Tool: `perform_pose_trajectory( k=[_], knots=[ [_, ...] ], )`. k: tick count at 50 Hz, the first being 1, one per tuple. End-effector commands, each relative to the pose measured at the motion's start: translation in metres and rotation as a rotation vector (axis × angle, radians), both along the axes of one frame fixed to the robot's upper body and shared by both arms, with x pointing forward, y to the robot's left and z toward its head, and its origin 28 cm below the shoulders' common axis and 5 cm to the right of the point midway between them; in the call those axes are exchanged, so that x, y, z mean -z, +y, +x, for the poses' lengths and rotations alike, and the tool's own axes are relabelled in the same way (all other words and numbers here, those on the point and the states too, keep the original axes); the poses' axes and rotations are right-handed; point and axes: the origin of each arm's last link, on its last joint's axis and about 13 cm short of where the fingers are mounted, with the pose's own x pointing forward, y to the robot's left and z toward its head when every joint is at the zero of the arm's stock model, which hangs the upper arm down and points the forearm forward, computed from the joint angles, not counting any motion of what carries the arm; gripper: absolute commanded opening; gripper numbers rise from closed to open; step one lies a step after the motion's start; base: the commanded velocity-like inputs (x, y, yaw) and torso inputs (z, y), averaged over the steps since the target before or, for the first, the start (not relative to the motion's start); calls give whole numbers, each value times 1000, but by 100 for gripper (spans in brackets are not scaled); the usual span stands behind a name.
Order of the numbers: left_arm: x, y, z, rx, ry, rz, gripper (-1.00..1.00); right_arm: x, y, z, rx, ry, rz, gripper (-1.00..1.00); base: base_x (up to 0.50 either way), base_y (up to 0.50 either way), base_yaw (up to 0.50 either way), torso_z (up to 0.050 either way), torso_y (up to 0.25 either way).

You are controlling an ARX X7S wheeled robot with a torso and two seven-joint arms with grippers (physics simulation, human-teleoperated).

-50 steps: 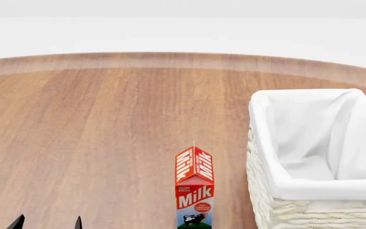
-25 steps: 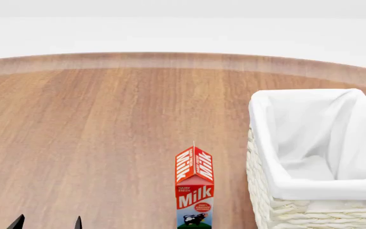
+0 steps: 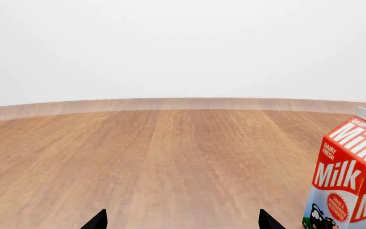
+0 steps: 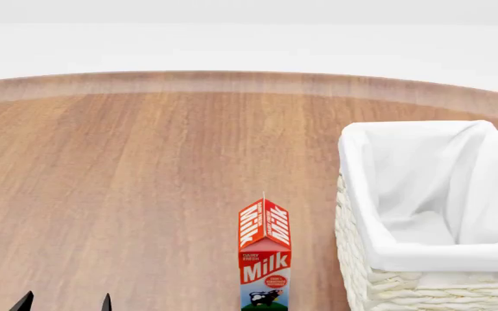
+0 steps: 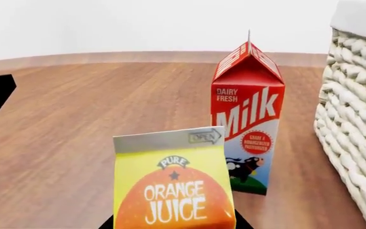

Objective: Pick up the orange juice, and put it in the basket.

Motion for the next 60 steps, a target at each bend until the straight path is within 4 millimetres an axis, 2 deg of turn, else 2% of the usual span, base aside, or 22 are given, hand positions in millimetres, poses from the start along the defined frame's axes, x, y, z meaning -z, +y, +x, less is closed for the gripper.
perform_pose_trajectory(
  k=[1,33,60],
  knots=[
    [0,0,0,0,0,0,100,-4,4,-4,-28,-19,-4,-100,0,0,0,0,0],
    [0,0,0,0,0,0,100,-26,1,-4,-18,-67,21,-100,0,0,0,0,0],
    [0,0,0,0,0,0,100,-55,0,-9,-19,-129,53,-100,0,0,0,0,1]
  ],
)
